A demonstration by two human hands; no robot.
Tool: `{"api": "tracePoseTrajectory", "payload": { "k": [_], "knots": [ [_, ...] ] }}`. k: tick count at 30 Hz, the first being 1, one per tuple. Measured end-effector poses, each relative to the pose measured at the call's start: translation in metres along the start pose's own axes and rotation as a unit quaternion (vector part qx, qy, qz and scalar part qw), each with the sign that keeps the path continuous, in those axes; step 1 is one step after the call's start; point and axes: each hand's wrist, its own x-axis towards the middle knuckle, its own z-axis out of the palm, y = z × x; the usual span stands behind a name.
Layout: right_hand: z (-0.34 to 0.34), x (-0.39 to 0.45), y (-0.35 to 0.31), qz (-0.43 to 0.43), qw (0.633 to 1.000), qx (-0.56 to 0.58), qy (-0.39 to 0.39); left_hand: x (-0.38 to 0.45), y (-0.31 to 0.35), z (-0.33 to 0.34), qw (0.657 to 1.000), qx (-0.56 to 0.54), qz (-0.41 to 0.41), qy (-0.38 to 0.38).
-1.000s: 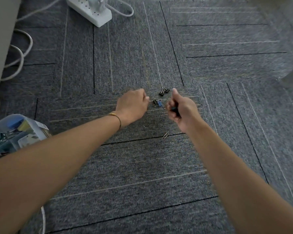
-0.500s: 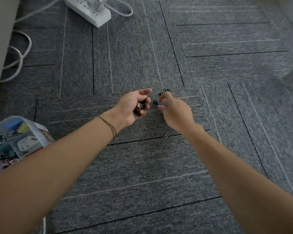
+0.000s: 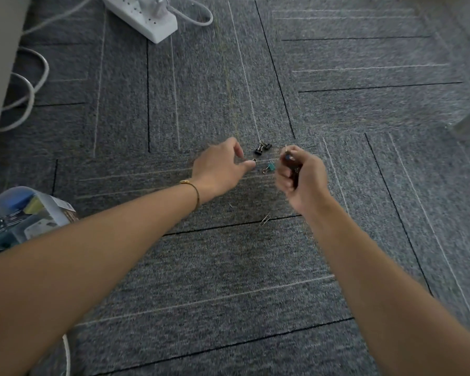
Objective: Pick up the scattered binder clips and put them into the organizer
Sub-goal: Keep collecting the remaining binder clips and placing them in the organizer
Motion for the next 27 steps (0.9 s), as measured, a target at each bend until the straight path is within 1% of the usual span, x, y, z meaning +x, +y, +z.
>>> {"api": "tracePoseTrajectory", "payload": {
  "k": [2,4,6,8,10,11,12,13,14,15,16,17,18,19,20,21,22,24,25,27],
  "knots": [
    [-0.002,0.000,-0.006,0.008,0.999,0.046,-0.014,0.001,0.005,0.003,0.996,0.085,0.034,-0.007],
    [-0.002,0.001,-0.011,0.032,0.998,0.055,-0.002,0.005,0.008,0.005,0.989,0.136,0.056,-0.004],
    [-0.002,0.004,-0.017,0.059,0.997,0.053,0.024,0.008,0.008,0.006,0.984,0.164,0.073,0.002],
    [0.000,0.005,-0.023,0.076,0.996,0.024,0.047,0.010,0.006,0.007,0.983,0.163,0.086,0.002],
    [0.000,0.008,-0.025,0.074,0.994,-0.051,0.056,0.009,0.005,0.008,0.990,0.110,0.088,-0.009],
    [0.000,0.010,-0.023,0.067,0.990,-0.104,0.065,0.008,0.004,0.007,0.996,0.050,0.077,-0.022],
    [-0.002,0.012,-0.021,0.056,0.982,-0.166,0.076,0.006,0.004,0.007,0.997,-0.045,0.051,-0.042],
    [-0.004,0.014,-0.017,0.044,0.968,-0.231,0.086,0.006,0.003,0.005,0.983,-0.168,0.011,-0.067],
    [-0.006,0.016,-0.013,0.033,0.951,-0.294,0.093,0.004,0.002,0.003,0.948,-0.301,-0.033,-0.098],
    [-0.007,0.018,-0.010,0.029,0.932,-0.347,0.099,0.002,0.002,0.000,0.896,-0.419,-0.070,-0.130],
    [-0.008,0.020,-0.008,0.025,0.913,-0.392,0.106,-0.001,0.002,-0.003,0.841,-0.509,-0.090,-0.159],
    [-0.007,0.021,-0.007,0.017,0.891,-0.439,0.113,-0.003,0.001,-0.005,0.795,-0.570,-0.099,-0.182],
    [-0.005,0.022,-0.006,-0.001,0.858,-0.498,0.121,-0.005,0.001,-0.007,0.759,-0.611,-0.105,-0.198],
    [-0.002,0.023,-0.005,-0.024,0.817,-0.562,0.131,-0.005,0.000,-0.007,0.735,-0.636,-0.115,-0.207],
    [0.001,0.024,-0.003,-0.047,0.772,-0.619,0.139,-0.006,0.001,-0.008,0.721,-0.648,-0.130,-0.208],
    [0.005,0.025,-0.002,-0.070,0.734,-0.660,0.144,-0.005,0.002,-0.008,0.718,-0.649,-0.149,-0.203],
    [0.009,0.025,0.001,-0.087,0.703,-0.690,0.145,-0.004,0.003,-0.007,0.723,-0.641,-0.170,-0.192],
    [0.014,0.024,0.007,-0.110,0.653,-0.737,0.138,0.000,0.006,-0.006,0.744,-0.613,-0.214,-0.157],
    [0.017,0.023,0.010,-0.125,0.625,-0.758,0.137,0.002,0.007,-0.005,0.761,-0.591,-0.230,-0.139],
    [0.018,0.022,0.013,-0.160,0.581,-0.786,0.138,0.006,0.008,-0.005,0.812,-0.521,-0.239,-0.109]
  ]
}}
